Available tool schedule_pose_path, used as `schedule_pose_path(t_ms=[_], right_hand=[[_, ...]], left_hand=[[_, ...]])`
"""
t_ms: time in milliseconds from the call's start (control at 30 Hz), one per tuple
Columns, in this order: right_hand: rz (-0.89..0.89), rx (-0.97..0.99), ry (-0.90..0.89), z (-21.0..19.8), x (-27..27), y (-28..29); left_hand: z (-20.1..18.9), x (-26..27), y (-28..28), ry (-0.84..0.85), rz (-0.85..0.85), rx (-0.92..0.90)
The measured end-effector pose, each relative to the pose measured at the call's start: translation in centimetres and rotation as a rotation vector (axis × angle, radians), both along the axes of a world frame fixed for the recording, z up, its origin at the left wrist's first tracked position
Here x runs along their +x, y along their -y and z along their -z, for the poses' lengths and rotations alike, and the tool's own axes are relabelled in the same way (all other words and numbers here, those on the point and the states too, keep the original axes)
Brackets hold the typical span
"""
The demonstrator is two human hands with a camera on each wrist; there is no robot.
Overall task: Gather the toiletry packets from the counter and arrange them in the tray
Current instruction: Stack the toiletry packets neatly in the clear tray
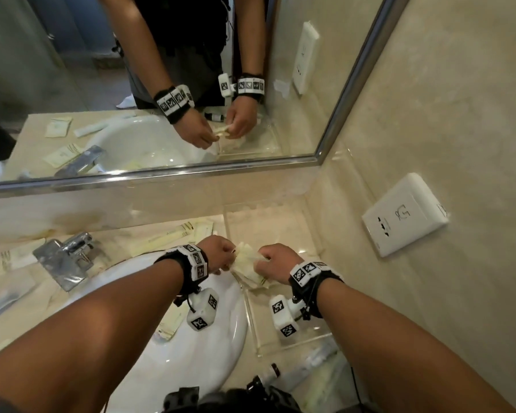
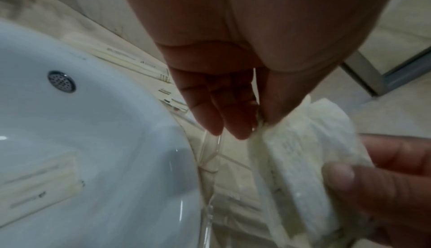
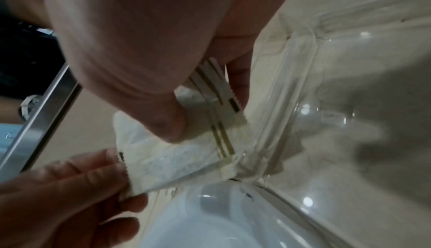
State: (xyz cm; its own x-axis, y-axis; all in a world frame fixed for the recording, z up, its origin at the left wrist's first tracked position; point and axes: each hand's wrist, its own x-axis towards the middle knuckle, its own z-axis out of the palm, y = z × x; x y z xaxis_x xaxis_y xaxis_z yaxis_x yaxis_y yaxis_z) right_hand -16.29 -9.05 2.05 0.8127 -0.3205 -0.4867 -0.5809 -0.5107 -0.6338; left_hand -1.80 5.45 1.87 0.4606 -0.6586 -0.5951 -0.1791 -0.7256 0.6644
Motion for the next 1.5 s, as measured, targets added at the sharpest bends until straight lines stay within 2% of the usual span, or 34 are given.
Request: schedule_pose_path(t_ms=[200,300,400,533,767,900,1033,1100,1167,1267,1500], right_hand=[[-0.012,-0.074,0.008,-0.4,-1.3,-1.1],[0.094,-0.028,0.032,-0.3,-1.8,-1.4],[0.125,0.021,0.057,-0.3,-2.1,-1.7],[0.065,0.033,0.067,-0.2,-2.7,-2.1],[0.404,0.283,0.093,1.4,-5.3,-1.4],[0.426,0.31,0.048,2.5,-6.8,-0.7],[0.423,0.267,-0.034,4.5,-8.1,-0.6],[0.407,0.245,-0.092,5.1,-8.8,-0.8],[0.409,0.22,-0.168,6.0,-9.4,-1.1],[0.469,0.268,-0.255,7.7,-9.5,-1.5],[0.549,0.308,-0.231,9.6,-8.4,-2.1]], left_hand=[[-1.8,-1.8,-1.2,-0.163,-0.08,0.004],[-2.3,-2.4,-1.4,-0.193,-0.135,-0.011],[-2.0,-3.0,-1.7,-0.115,-0.085,-0.051],[-1.4,-4.0,-2.2,-0.065,-0.048,-0.074],[-0.1,-5.7,-1.9,-0.042,-0.091,-0.042],[1.0,-6.6,-1.7,-0.031,-0.006,0.002],[2.4,-8.2,-1.7,0.149,0.227,0.091],[3.3,-8.8,-1.9,0.178,0.31,0.137],[4.4,-9.2,-2.1,0.195,0.356,0.194],[5.2,-9.7,-2.3,0.322,0.426,0.233],[7.0,-10.7,-2.6,0.595,0.539,0.187]])
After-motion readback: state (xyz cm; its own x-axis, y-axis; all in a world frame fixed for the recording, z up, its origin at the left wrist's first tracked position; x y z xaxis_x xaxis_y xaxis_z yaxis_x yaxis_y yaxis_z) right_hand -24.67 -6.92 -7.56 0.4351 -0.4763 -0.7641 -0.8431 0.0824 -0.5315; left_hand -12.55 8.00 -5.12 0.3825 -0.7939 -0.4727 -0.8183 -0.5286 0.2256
